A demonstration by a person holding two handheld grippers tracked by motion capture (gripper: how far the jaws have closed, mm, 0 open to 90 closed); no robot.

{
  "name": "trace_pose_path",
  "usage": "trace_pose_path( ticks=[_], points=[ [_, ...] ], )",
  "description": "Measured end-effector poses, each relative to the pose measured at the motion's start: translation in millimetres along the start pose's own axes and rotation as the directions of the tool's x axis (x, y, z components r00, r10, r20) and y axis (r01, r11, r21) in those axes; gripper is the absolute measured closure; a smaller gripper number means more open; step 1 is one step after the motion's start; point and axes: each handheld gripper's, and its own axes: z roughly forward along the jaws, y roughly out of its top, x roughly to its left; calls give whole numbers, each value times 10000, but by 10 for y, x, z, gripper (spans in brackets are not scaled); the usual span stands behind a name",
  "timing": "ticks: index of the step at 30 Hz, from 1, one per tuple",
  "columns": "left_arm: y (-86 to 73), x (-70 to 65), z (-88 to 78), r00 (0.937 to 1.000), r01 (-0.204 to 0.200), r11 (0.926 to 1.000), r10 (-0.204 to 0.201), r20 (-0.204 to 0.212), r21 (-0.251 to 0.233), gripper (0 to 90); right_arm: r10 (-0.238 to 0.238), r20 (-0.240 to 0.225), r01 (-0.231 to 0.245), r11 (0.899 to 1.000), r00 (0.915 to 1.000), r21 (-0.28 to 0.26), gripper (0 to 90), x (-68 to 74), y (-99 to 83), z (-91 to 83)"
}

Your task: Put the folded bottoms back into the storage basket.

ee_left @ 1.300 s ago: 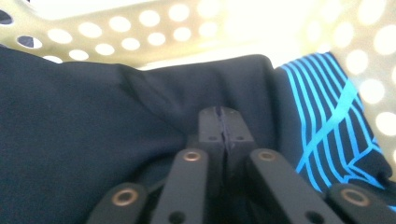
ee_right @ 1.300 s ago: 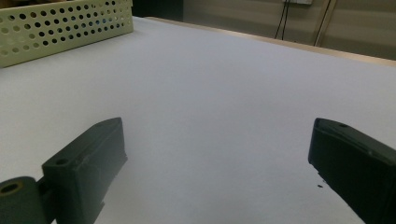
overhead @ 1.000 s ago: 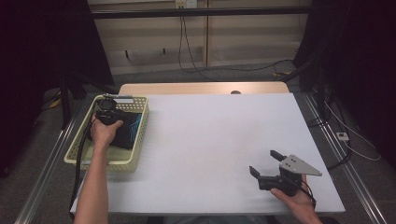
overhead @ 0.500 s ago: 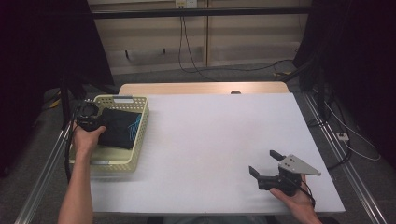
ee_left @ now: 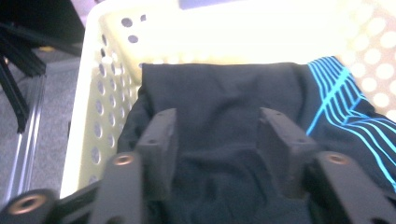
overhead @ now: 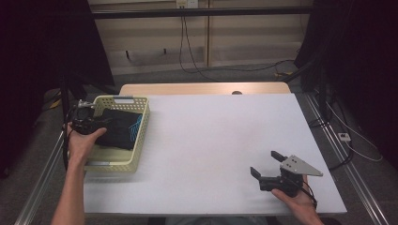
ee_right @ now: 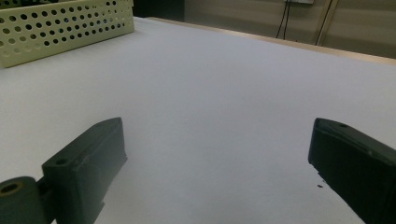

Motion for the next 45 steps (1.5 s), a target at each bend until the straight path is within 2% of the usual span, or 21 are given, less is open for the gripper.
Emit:
trace_pose_path(
  ticks=[2, 4, 5, 7, 10, 13, 15, 21, 23, 25, 26, 29, 32, 34, 37, 40, 43, 45],
  points=[
    [-5, -1, -21, 9997, 206, 9997, -207, -122, -92, 304, 18, 0, -18, 10000, 10000, 7, 38, -4, -1, 2],
    [-4, -2, -36, 9999, 138, 9998, -140, -73, -158, 254, 24, 22, -24, 10000, 10000, 8, 38, -7, -1, 0],
    [-1, -4, -40, 9998, 181, 9997, -181, 12, -141, 205, 23, 29, -23, 10000, 10000, 5, 38, -8, -1, -1],
    [11, -3, -58, 9984, 350, 9994, -348, 443, -39, 139, 39, 26, -39, 10000, 10000, 6, 38, -9, 0, -1],
    [22, -47, -121, 9975, 201, 9995, -185, 688, -230, 98, 16, 3, -16, 10000, 10000, 7, 38, -6, 4, 10],
    [22, -100, -174, 9971, -94, 9988, 130, 753, -471, 62, -27, -14, 27, 10000, 10000, 21, 38, -3, 4, 16],
    [14, -128, -208, 9945, -445, 9971, 501, 918, -623, 60, -8, 5, 8, 10000, 10000, 12, 38, -5, 5, 14],
    [-15, -168, -344, 9908, -772, 9905, 890, 1021, -1139, 53, 17, 40, -17, 10000, 10000, 22, 38, -2, 9, 14],
    [-30, -168, -382, 9899, -768, 9905, 895, 1104, -1139, 49, 19, 55, -19, 10000, 10000, 20, 38, 2, 9, 13],
    [-44, -172, -419, 9927, -733, 9911, 832, 872, -1112, 50, 25, 82, -26, 10000, 10000, 19, 38, 2, 9, 10],
    [-60, -180, -443, 9931, -807, 9885, 907, 747, -1278, 52, 48, 98, -48, 10000, 9999, 20, 38, 1, 9, 8],
    [-93, -206, -492, 9930, -843, 9862, 949, 702, -1422, 52, 53, 163, -53, 10000, 9999, 1, 38, -5, 12, 3],
    [-121, -251, -549, 9929, -1011, 9837, 1092, 475, -1487, 52, 77, 196, -76, 10000, 9998, -15, 38, -5, 17, 6],
    [-134, -279, -593, 9919, -1010, 9807, 1124, 599, -1675, 52, 92, 221, -92, 10000, 9997, -27, 38, -6, 20, 12],
    [-149, -309, -659, 9907, -1146, 9782, 1254, 527, -1734, 52, 161, 251, -161, 9999, 9996, -9, 38, -15, 21, 25],
    [-186, -335, -723, 9910, -1027, 9778, 1163, 655, -1827, 52, 182, 282, -182, 9998, 9994, -3, 38, -22, 25, 39],
    [-241, -372, -794, 9913, -1119, 9757, 1229, 480, -1885, 53, 128, 232, -128, 9999, 9996, -7, 39, -13, 27, 47],
    [-285, -390, -833, 9899, -1124, 9700, 1283, 608, -2154, 54, 87, 209, -87, 10000, 9997, 4, 39, -9, 25, 44]
  ],
)
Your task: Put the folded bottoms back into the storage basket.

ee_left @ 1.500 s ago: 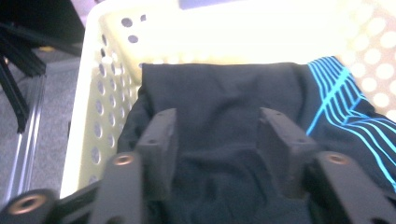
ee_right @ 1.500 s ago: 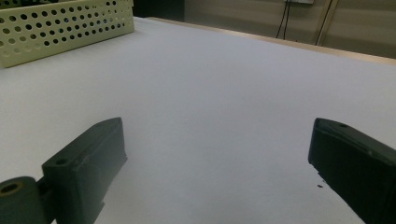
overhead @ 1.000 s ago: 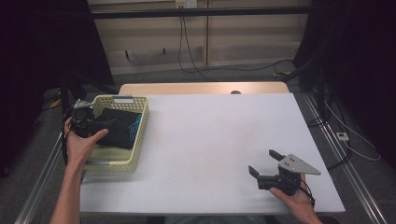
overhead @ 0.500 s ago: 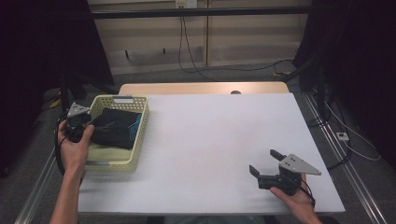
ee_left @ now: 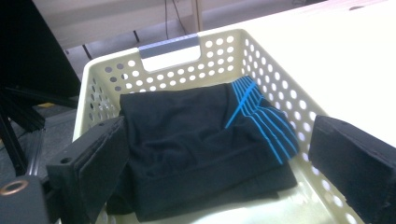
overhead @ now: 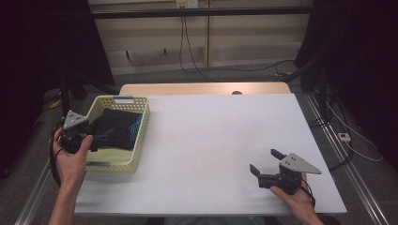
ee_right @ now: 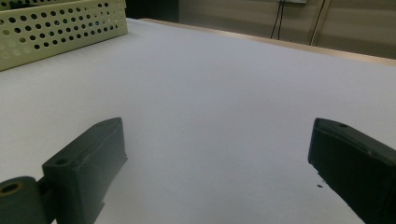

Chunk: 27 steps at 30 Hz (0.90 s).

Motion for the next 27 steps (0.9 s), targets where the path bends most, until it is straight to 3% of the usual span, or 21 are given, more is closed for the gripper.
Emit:
trace_pose_path(
  ticks=[6, 16, 27],
  points=[
    [-84, -46, -118, 9992, 259, 9995, -253, 298, -182, 54, -10, -8, 10, 10000, 10000, -73, 39, 5, -1, -37],
    [-180, -206, -219, 9993, 186, 9998, -184, 332, -72, 54, -21, -38, 21, 10000, 10000, -12, 39, 8, -1, -20],
    [-180, -477, -300, 9977, -278, 9995, 286, 609, -148, 52, -6, -57, 6, 10000, 10000, 7, 39, 9, -1, -16]
  ],
)
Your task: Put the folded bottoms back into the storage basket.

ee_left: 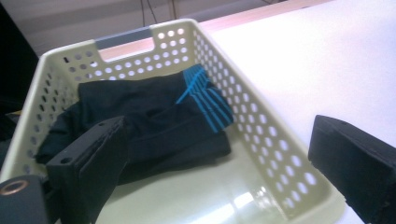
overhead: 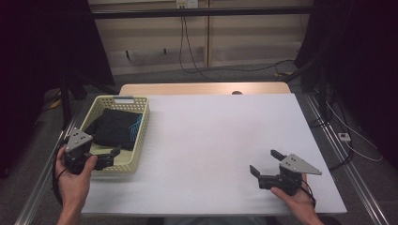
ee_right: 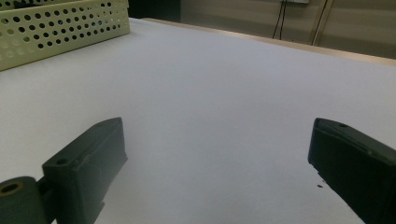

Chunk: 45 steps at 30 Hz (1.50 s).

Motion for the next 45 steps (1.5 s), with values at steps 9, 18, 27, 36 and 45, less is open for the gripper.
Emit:
trace_pose_path(
  ticks=[9, 18, 27, 36, 45],
  points=[
    [-16, -191, 48, 9997, -14, 9999, 11, 253, 118, 48, -46, -54, 46, 10000, 10000, -24, 39, 6, 2, -9],
    [26, -388, 104, 9977, -88, 10000, 85, 672, 40, 51, -45, -93, 44, 10000, 9999, -33, 39, 12, 4, -6],
    [-2, -570, 251, 9912, -201, 9998, 195, 1308, 28, 51, -54, -112, 53, 10000, 9999, -44, 39, 8, 5, -8],
    [-25, -788, 318, 9819, -601, 9981, 569, 1804, 121, 52, -46, -131, 45, 10000, 9999, -55, 39, 12, 7, -11],
    [-208, -932, 371, 9741, -392, 9992, 403, 2227, -92, 52, -55, -125, 54, 10000, 9999, -66, 39, 13, 7, -14]
  ],
)
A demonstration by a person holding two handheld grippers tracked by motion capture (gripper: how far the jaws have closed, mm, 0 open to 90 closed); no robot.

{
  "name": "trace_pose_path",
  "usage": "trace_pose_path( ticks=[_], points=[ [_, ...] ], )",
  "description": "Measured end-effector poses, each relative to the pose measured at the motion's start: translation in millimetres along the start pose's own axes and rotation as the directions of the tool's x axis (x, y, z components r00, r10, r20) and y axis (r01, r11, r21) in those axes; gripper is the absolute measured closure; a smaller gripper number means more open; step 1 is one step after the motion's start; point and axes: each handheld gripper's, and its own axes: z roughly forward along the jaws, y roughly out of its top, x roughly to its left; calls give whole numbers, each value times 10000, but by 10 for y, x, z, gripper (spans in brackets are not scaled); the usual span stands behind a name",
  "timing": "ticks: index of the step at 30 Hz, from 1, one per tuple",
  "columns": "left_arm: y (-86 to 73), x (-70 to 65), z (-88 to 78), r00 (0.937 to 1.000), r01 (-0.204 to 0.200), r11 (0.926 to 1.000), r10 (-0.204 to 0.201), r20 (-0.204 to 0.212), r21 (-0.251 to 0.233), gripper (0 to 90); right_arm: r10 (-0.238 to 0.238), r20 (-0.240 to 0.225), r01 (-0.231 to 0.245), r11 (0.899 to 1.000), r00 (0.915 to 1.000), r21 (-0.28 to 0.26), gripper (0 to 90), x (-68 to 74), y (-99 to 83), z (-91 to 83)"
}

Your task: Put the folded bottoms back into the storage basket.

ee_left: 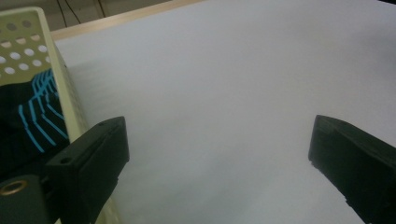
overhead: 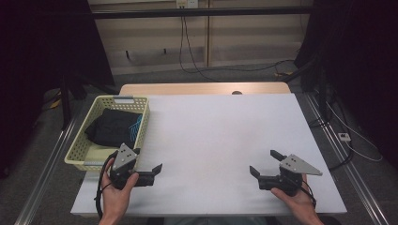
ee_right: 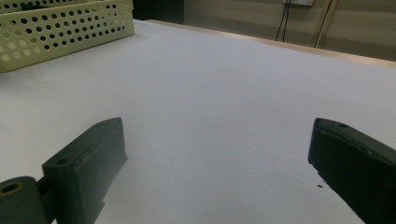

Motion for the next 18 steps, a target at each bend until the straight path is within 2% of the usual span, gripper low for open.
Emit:
trace_pose_path(
  ticks=[2, 5, 7, 10, 18],
  points=[
    [-58, 1, -5, 10000, -5, 9997, 7, 86, -241, 52, -1, -3, 1, 10000, 10000, -4, 39, 1, 0, -2],
    [-117, 7, -24, 9995, 168, 9994, -160, 259, -311, 64, -29, -6, 29, 10000, 10000, -20, 39, 0, 1, -5],
    [-146, -20, -36, 9998, 82, 9993, -76, 162, -376, 67, -36, -10, 36, 10000, 10000, -21, 39, 1, 1, -6],
    [-163, -42, -18, 9999, -7, 9998, 9, 144, -180, 50, -36, -17, 36, 10000, 10000, -20, 39, 4, 2, -6],
    [-142, -45, -3, 9999, -74, 9997, 76, 68, -232, 55, -13, -18, 13, 10000, 10000, -4, 39, -9, -1, -1]
  ],
)
